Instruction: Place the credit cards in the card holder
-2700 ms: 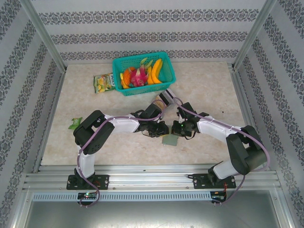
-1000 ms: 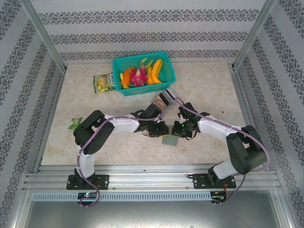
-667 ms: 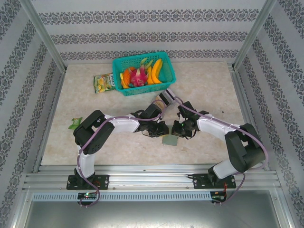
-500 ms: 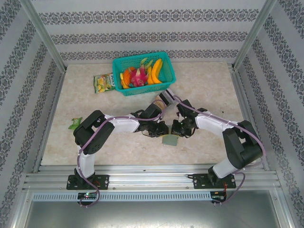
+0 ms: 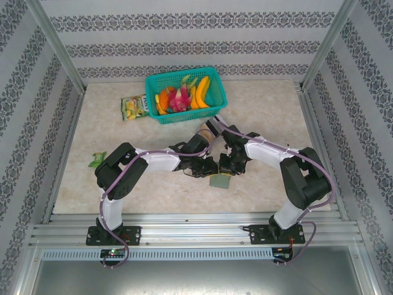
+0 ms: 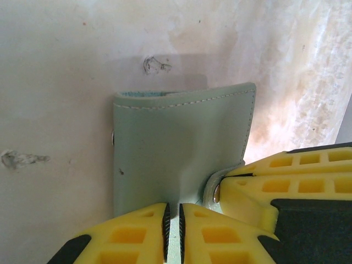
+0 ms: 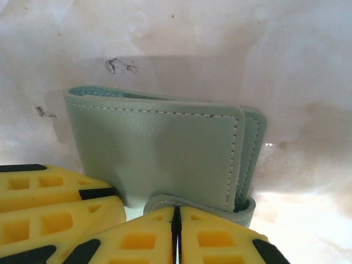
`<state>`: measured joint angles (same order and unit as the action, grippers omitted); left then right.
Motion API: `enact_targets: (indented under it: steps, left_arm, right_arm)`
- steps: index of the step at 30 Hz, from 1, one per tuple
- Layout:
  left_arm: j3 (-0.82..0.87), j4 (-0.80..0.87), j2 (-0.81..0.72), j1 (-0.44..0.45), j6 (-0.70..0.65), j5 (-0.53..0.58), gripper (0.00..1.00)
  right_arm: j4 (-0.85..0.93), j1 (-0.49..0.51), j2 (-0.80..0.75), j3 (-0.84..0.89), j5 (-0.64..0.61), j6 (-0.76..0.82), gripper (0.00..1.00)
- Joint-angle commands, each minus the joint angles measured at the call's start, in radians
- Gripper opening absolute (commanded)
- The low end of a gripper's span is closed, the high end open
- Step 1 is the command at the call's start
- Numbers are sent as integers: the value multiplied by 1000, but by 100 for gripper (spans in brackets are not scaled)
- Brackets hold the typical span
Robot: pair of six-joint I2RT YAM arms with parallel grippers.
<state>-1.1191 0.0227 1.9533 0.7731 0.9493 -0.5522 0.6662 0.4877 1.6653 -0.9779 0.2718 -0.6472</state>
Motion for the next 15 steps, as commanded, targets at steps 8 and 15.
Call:
enact_targets:
  steps: [8,15]
  left_arm:
    - [31,-59,-79,17,-72,41,22]
    - [60,92,-312,12,-292,368,44]
  right_arm:
    - [-45,-11,-324,69,-293,12,26]
    - [-281,-137,-635,213,-686,204,70]
